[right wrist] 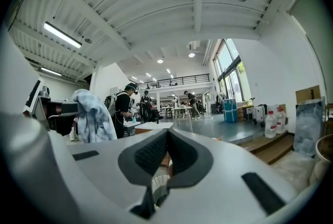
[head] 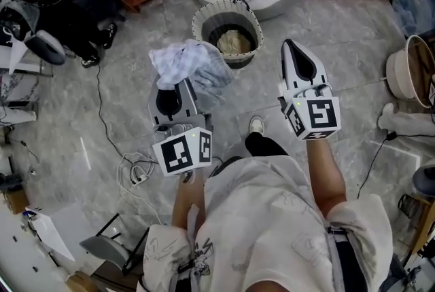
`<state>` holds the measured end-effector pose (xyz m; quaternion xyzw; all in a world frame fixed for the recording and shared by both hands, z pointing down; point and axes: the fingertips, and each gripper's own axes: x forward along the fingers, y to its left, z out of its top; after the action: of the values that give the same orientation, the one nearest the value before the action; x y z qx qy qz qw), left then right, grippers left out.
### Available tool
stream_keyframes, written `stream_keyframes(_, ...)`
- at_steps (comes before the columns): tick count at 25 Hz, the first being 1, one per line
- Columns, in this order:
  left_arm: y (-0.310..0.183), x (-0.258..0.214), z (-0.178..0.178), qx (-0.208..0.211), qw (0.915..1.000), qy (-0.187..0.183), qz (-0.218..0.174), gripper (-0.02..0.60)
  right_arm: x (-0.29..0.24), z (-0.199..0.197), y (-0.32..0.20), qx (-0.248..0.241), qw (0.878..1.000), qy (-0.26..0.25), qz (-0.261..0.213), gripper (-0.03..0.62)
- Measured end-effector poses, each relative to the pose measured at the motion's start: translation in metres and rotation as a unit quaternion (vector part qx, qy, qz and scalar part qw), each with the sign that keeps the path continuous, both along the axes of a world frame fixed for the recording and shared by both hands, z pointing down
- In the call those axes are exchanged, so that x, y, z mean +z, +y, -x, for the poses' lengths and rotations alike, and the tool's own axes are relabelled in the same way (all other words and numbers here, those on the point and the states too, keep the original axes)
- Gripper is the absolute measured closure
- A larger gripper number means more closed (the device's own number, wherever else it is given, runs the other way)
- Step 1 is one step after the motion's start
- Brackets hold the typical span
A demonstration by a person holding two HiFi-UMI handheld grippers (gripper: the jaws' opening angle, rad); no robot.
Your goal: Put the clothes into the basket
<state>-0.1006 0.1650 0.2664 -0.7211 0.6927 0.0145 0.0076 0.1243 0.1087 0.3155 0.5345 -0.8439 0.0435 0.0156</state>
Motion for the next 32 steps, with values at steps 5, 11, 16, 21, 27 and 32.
stream_keyframes(5,-0.043,-0.005,-0.008,-0.005,1.0,0.002,-0.001,0.529,-0.003,-0.01,-0.039,-0.003,1.0,-0.003,-0.002,0.606)
stream_keyframes(11,-0.092,-0.013,-0.017,0.011,0.9998,0.004,-0.013,0.529,0.003,-0.016,-0.079,0.007,1.0,-0.004,0.005,0.606)
stream_keyframes(16,-0.138,-0.011,-0.02,0.029,0.9993,0.007,-0.021,0.529,0.007,-0.013,-0.116,0.016,1.0,-0.008,0.004,0.606)
stream_keyframes(21,-0.189,-0.004,-0.012,0.053,0.9982,0.018,-0.023,0.529,0.017,-0.002,-0.159,0.032,0.999,-0.006,0.014,0.606)
stream_keyframes(27,-0.261,-0.008,0.013,0.071,0.997,0.022,-0.023,0.529,0.009,0.032,-0.223,0.032,0.999,0.016,0.013,0.606)
stream_keyframes(32,-0.312,-0.007,0.037,0.081,0.9959,0.033,-0.021,0.529,0.007,0.06,-0.267,0.038,0.999,0.029,0.014,0.606)
